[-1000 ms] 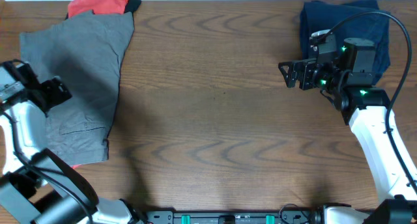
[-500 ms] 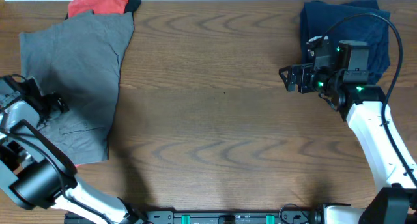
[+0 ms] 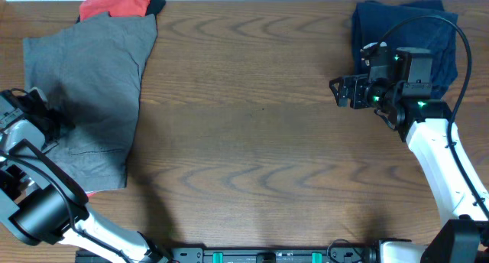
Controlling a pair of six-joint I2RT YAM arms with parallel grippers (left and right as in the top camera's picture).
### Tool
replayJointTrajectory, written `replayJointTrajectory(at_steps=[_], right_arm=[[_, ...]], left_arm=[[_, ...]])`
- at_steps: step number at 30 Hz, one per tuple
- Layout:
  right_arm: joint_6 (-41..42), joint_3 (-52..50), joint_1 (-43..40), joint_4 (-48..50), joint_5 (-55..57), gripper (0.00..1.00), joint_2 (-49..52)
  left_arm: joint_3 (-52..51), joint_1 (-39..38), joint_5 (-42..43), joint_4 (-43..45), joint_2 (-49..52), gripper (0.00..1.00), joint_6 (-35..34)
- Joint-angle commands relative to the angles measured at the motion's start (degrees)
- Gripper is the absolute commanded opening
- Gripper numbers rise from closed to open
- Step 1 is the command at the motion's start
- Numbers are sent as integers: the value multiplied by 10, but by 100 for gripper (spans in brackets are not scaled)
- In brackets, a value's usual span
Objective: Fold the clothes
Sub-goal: 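Grasp the grey shorts with the left gripper and drag them rightward to center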
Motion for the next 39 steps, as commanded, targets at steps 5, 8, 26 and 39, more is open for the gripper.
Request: replayJointTrajectory(at_steps=[5,8,26,39], right_arm=[[-7,6,5,3,2,91,2],[-7,6,5,2,2,90,2],[55,6,-5,18,-5,77,0],[84,6,-114,54,-47,83,-28]], left_arm=[[13,-2,55,17,-63,19,-122],[13,-4,95,20,-92,8,-132],[4,-384,151,-73,-198,6,-156],[2,-747,150,171,-53,6,-203]])
